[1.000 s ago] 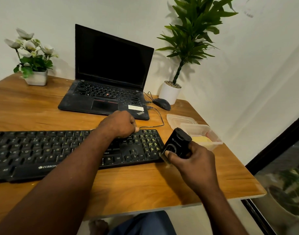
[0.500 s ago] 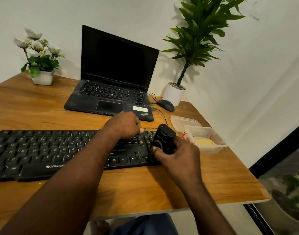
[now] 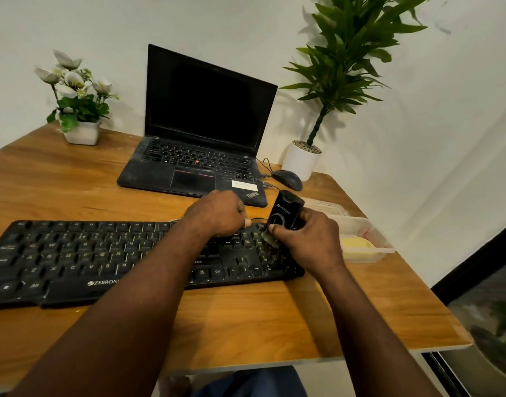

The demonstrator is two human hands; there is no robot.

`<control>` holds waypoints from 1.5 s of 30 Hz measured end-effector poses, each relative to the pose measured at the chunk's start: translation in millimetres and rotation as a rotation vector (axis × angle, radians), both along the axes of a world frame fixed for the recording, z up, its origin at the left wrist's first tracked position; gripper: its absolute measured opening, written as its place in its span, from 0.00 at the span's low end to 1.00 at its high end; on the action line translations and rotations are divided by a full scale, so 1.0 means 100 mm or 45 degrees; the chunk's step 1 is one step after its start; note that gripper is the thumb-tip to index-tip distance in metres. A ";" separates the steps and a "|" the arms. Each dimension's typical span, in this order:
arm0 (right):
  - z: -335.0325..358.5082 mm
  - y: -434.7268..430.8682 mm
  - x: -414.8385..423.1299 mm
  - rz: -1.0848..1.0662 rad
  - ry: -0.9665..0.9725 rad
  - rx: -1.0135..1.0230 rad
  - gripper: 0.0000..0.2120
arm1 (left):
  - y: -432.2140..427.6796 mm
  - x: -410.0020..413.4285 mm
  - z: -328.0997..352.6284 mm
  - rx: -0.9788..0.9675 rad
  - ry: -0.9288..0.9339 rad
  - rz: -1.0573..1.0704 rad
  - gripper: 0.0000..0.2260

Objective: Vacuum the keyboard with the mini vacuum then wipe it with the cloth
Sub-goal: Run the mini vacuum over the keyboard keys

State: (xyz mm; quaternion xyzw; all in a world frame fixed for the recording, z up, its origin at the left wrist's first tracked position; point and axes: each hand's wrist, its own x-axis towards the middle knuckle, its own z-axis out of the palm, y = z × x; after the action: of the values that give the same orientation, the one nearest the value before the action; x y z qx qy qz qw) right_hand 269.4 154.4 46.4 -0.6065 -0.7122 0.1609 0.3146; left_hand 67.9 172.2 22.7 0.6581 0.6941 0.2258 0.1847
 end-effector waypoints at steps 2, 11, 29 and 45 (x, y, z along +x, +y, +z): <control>0.04 0.06 -0.02 -0.081 0.013 0.092 0.22 | 0.00 0.00 0.00 -0.001 0.005 -0.007 0.06; 0.02 0.15 -0.08 -0.125 0.018 0.067 0.21 | 0.01 0.00 -0.01 0.014 0.010 0.003 0.05; 0.01 0.10 0.04 -0.115 -0.002 0.017 0.22 | 0.01 -0.01 -0.03 0.016 -0.013 -0.001 0.05; -0.03 -0.15 0.11 0.163 0.085 -0.149 0.22 | 0.00 -0.01 0.00 0.020 -0.010 -0.006 0.04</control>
State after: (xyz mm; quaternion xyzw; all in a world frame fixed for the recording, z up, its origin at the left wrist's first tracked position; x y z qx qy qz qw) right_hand 280.1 139.0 43.8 -0.5712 -0.7281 0.2422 0.2914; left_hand 67.3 172.5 22.2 0.6604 0.6900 0.2331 0.1829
